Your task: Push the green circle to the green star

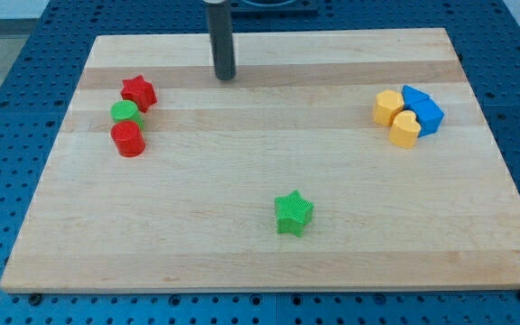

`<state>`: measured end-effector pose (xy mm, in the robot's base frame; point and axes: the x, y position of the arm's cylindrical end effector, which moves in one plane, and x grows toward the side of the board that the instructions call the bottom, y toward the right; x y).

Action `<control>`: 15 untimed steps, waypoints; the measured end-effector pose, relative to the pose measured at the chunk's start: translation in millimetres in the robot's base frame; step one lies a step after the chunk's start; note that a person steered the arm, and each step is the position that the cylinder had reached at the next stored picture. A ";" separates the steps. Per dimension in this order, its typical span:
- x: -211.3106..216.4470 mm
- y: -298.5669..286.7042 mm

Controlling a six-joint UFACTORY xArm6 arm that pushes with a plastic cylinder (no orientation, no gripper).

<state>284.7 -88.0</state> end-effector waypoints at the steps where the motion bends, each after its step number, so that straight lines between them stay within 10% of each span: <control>1: -5.2 -42.8; 4: -5.3 -173.3; 8: 86.9 -197.4; 15: 99.7 6.7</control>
<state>384.4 -81.3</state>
